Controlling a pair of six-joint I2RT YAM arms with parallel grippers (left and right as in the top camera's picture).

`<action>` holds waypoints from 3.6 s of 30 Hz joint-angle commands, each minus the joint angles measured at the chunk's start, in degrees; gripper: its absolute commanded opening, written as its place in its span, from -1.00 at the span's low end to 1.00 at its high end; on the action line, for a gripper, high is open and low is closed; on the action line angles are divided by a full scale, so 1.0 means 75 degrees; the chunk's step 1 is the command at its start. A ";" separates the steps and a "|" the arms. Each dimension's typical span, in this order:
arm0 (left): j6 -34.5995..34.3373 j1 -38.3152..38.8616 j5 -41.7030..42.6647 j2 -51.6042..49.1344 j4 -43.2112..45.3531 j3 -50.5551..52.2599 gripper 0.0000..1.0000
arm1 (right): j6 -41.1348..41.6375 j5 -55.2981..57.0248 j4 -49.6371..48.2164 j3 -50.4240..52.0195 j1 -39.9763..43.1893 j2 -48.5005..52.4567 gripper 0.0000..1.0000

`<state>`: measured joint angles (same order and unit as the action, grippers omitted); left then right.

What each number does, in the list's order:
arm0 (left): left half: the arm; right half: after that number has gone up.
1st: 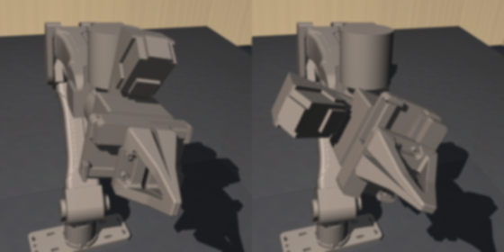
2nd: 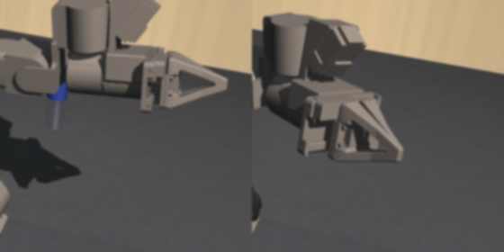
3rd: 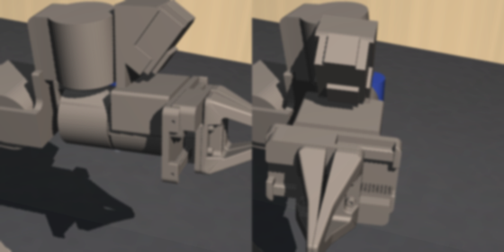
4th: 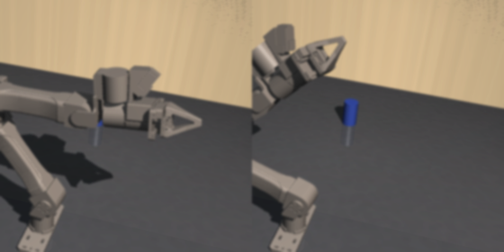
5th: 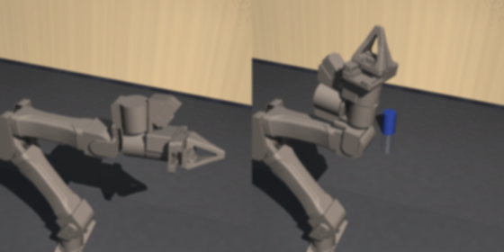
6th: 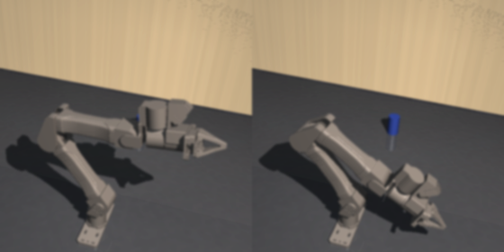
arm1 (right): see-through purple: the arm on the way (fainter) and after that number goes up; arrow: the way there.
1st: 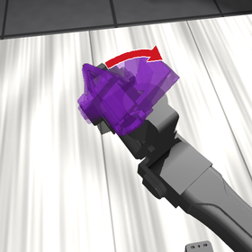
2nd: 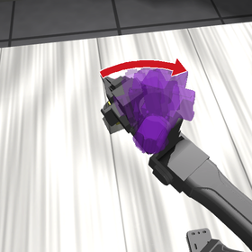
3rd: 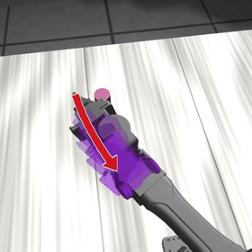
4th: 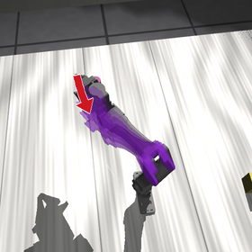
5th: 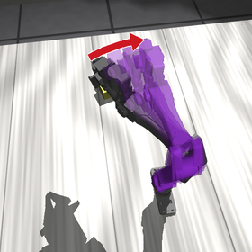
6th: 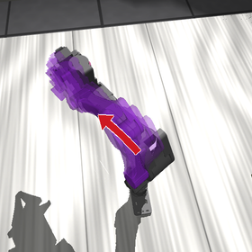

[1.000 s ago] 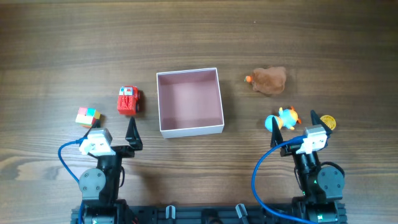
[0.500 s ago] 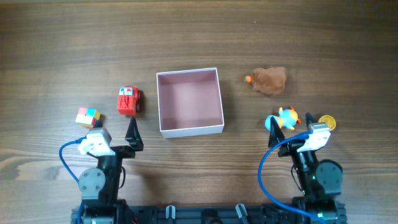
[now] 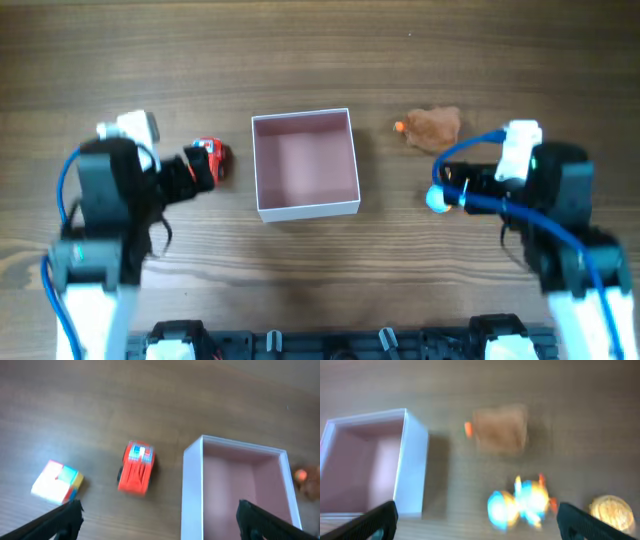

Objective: Pack container
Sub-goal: 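Move the left gripper to the red toy truck and grasp it, then carry the red truck with the left gripper into the box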

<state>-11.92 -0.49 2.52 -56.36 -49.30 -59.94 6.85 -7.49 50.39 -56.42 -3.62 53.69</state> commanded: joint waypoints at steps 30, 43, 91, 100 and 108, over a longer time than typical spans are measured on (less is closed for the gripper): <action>0.1775 -0.0052 -0.0262 -0.6846 -0.0277 -0.2049 0.82 | 0.0286 0.1343 0.2489 -0.2818 -0.0009 0.2751 1.00; 0.2168 -0.0050 -0.0318 -0.6956 -0.0140 -0.1988 0.65 | 0.0283 0.1343 0.2521 -0.2818 -0.0009 0.2751 0.99; -0.0606 0.2573 -0.0708 -0.4033 -0.1020 -0.2769 -0.92 | 0.0286 0.1428 0.2550 -0.2812 -0.0009 0.2801 0.99; -0.1492 0.3716 -0.0892 -0.5254 -0.0128 -0.2754 -0.92 | 0.0283 0.1425 0.2570 -0.2812 -0.0009 0.2801 0.99; -0.1556 0.3191 -0.0895 -0.6825 -0.0070 -0.2754 -0.92 | 0.0283 0.1425 0.2605 -0.2812 -0.0009 0.2801 0.99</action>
<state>-22.41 25.74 -3.18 -105.32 -50.06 -80.29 7.92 2.00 69.84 -75.92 -3.60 74.04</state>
